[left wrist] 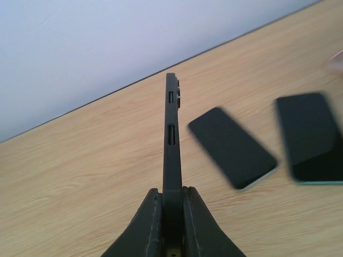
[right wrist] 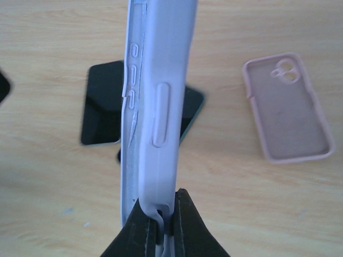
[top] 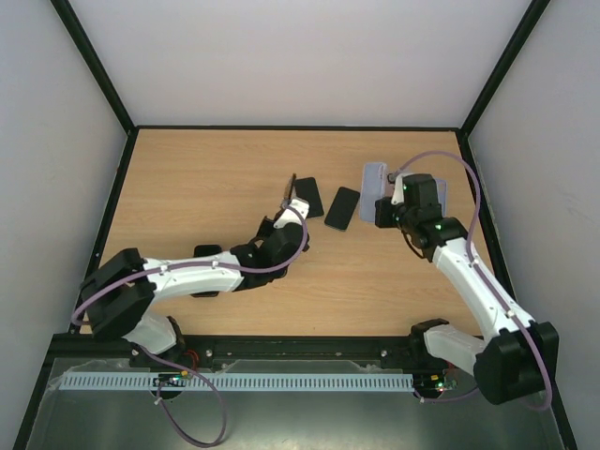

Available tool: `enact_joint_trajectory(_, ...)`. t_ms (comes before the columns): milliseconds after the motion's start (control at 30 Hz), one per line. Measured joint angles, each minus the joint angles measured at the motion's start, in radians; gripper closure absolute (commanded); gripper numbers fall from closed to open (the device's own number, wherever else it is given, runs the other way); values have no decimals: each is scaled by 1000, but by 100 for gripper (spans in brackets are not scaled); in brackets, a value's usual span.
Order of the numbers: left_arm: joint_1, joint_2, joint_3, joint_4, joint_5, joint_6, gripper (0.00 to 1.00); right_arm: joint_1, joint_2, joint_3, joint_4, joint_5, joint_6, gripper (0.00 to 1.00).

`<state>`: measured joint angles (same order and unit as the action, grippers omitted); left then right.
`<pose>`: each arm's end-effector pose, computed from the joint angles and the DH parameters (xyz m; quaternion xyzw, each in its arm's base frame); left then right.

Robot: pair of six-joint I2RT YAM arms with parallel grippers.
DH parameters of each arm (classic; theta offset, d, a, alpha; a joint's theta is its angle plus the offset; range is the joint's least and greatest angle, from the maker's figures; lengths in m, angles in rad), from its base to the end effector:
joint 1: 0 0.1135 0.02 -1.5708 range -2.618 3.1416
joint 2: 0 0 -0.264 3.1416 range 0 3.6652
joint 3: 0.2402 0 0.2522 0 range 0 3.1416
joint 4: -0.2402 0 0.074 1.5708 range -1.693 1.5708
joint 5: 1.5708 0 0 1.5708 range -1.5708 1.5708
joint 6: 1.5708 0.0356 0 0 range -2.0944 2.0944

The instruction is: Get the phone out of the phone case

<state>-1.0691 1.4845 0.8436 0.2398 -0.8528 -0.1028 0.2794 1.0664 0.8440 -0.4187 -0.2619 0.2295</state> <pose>0.1770 -0.2669 0.2401 0.1505 0.7783 0.0094 0.6095 0.2199 0.0727 0.2843 -0.0806 0.8845 0.2248 0.4008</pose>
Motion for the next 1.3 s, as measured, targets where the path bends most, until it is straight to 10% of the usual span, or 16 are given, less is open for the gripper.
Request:
enact_joint_trajectory(400,60,338,43,-68,-127,176,95,-57,313,101,30,129,-303,98)
enact_joint_trajectory(533,60,428,98,-64,-176,219,82,-64,420,134,31,157,-343,98)
enact_joint_trajectory(767,64,522,152,-101,-154,209,28,-68,586,234,37,181,-357,98)
enact_joint_trajectory(1300,102,191,70,-342,64,-259,4,-162,802,438,24,265,-378,98)
